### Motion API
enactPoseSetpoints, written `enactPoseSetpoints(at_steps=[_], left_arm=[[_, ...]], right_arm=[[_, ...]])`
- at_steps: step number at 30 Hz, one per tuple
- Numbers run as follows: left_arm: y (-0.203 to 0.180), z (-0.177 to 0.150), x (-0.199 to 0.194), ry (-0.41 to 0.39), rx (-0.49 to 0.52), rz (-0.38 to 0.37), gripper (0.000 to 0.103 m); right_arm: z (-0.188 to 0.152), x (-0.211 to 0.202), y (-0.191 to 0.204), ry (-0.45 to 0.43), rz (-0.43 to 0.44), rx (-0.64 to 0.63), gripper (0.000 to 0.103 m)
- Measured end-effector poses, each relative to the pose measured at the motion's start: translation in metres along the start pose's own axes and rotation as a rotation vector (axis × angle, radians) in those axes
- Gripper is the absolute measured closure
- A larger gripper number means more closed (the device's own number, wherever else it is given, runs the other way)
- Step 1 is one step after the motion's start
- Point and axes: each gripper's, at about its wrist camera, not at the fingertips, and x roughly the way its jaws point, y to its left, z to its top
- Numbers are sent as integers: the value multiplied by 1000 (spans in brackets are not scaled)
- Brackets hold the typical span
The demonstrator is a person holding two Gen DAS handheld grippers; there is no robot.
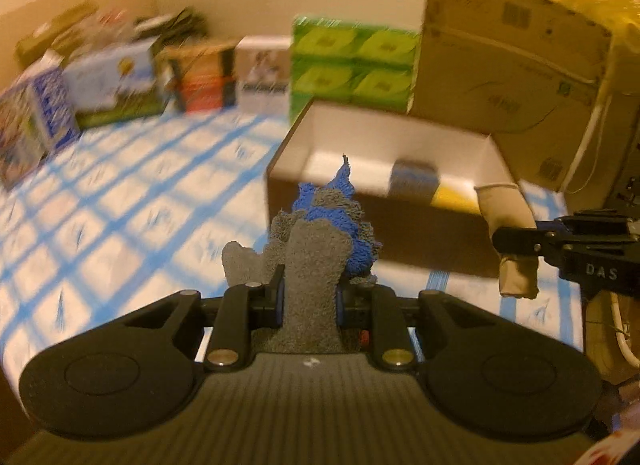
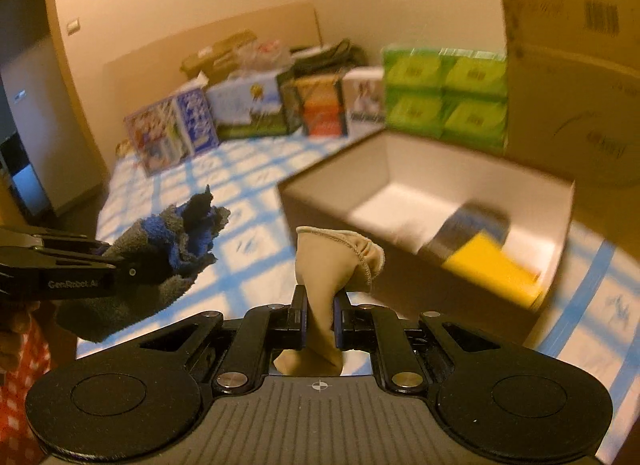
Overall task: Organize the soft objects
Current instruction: 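Carry the beige sock and gloves over the brown box with both tools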
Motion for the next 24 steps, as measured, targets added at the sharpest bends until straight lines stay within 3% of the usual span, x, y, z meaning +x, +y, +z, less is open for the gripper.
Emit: enactPoseSetpoints(at_steps=[4, 9, 16, 24], left_arm=[[-12, 42, 18, -36, 53, -31, 83], [-27, 85, 57, -12, 109, -63, 83], [-40, 116, 120, 51, 170, -63, 83], [-39, 139, 182, 101, 192, -53, 83]], right_arm=[[32, 2, -26, -37, -16, 36, 91], [68, 14, -52, -53, -36, 38, 91], [100, 57, -83, 3, -42, 64, 91], [109, 115, -111, 88, -74, 78, 91]])
